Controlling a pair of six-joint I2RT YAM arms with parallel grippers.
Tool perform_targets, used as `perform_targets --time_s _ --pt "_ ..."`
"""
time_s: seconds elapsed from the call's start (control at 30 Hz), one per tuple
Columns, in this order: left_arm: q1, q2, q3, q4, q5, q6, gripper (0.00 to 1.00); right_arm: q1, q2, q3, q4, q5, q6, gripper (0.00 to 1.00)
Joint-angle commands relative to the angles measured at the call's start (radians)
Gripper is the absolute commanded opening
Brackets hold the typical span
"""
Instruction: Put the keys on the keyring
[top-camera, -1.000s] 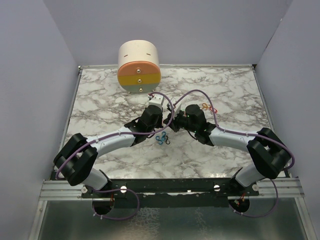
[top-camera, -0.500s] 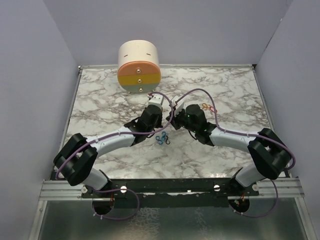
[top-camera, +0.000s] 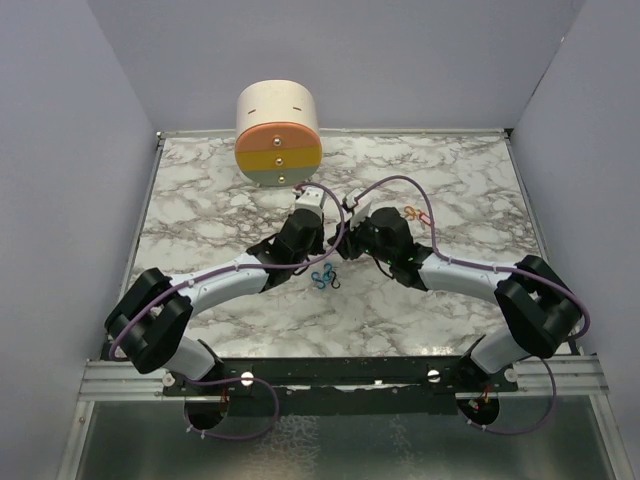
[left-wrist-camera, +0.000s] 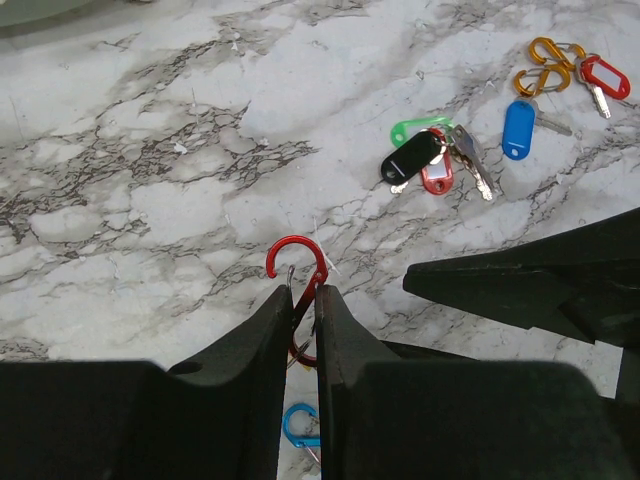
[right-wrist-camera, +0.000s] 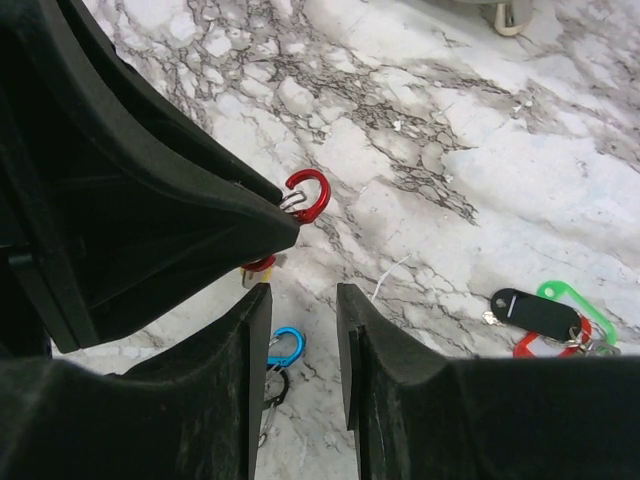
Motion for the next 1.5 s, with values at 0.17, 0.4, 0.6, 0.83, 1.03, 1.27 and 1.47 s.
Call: perform_targets --time_s 0.17,0.4,0.6,0.83,1.03,1.27,1.47 --pt "0.021 -0.037 0.043 0.019 -0.012 -0.04 0.21 -0.02 -0.001 -0.007 0.059 -0.13 0.115 0.37" --pt "0.029 -0.039 0.06 0.017 0.012 -0.053 0.21 -0.02 0.036 -0.114 0.272 -0.182 0.007 0.4" --pt "0.031 -0.039 0.082 0.004 0.024 -0.067 0.19 -0.02 0.064 -0.206 0.49 -0.15 -0.021 0.41" --pt "0.031 -0.029 0.09 -0.001 0.034 -0.084 0.18 -0.014 0.14 -0.272 0.753 -0.099 -0.052 0.43" --pt "0.031 -0.013 0.093 0.004 0.038 -0.098 0.18 0.013 0.297 -0.301 1.055 -0.06 -0.062 0.61" --pt "0.031 -0.005 0.09 0.011 0.038 -0.112 0.17 0.059 0.421 -0.273 1.249 0.006 -0.088 0.62" --pt "0.03 -0.005 0.091 0.013 0.041 -0.118 0.17 0.081 0.49 -0.224 1.318 0.054 -0.088 0.61"
